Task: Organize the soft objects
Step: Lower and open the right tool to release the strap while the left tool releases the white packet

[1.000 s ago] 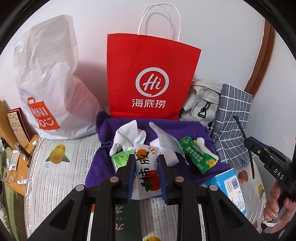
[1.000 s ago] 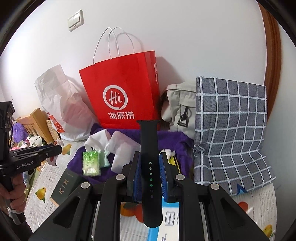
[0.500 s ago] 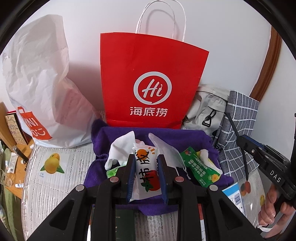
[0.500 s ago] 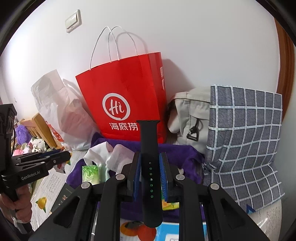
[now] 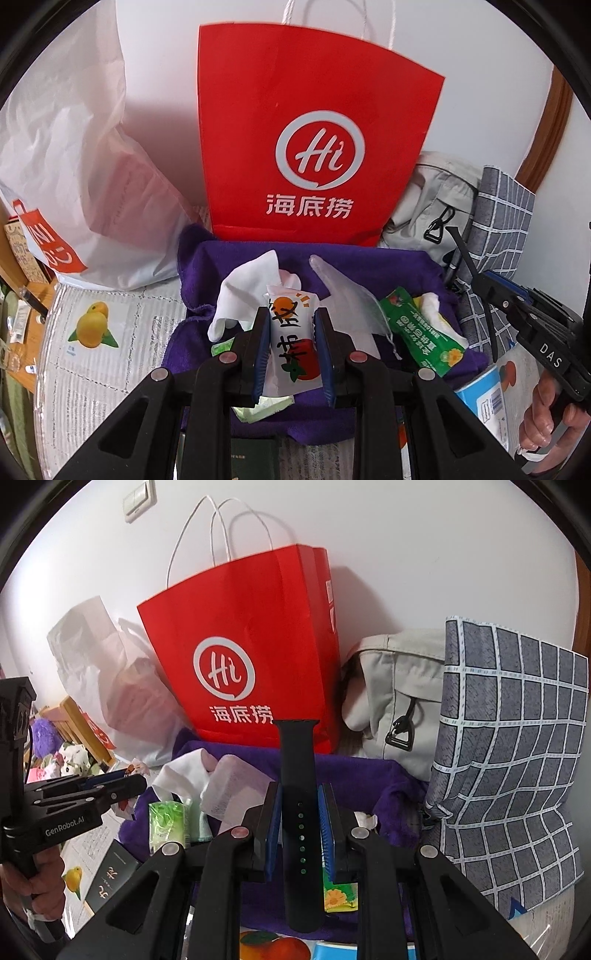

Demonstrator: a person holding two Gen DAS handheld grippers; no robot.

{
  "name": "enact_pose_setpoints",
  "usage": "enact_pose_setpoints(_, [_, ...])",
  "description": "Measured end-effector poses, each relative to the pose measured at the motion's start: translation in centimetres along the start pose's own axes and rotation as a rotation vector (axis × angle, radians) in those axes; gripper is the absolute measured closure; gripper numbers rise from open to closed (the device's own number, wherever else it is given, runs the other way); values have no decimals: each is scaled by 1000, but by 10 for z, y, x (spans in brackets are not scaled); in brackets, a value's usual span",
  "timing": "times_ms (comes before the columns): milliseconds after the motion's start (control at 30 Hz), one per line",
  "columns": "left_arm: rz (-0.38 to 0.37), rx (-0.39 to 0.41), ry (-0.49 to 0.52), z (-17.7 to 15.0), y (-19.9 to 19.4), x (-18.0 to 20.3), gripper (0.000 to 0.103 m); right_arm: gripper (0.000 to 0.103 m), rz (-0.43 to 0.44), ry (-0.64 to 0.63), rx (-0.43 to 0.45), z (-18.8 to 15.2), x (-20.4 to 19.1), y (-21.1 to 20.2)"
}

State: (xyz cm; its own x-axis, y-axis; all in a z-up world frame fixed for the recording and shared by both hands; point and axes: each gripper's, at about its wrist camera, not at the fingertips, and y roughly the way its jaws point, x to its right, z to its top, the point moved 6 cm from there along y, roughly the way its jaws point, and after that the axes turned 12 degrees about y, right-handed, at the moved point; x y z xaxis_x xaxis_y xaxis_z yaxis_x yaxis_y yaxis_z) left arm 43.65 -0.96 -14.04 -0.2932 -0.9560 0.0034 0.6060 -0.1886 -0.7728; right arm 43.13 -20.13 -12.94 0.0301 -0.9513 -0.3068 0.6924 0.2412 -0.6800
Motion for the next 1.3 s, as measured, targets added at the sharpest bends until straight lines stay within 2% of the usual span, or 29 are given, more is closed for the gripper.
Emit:
enact_pose_setpoints(267, [-1, -29, 6, -1, 12, -3, 80, 83, -9, 10, -48, -6, 9, 23])
enact_pose_setpoints(633, [-38, -140, -7, -16, 46, -3, 80, 83, 1, 48, -120, -18, 17, 51])
enact_pose_setpoints(1067, [-47, -176, -6, -19, 57, 1, 75, 83, -70, 57, -197, -31, 25, 75])
enact_pose_setpoints(1300, [-57, -176, -18, -18, 54, -3, 72, 82, -74, 50, -208, -32, 23, 77])
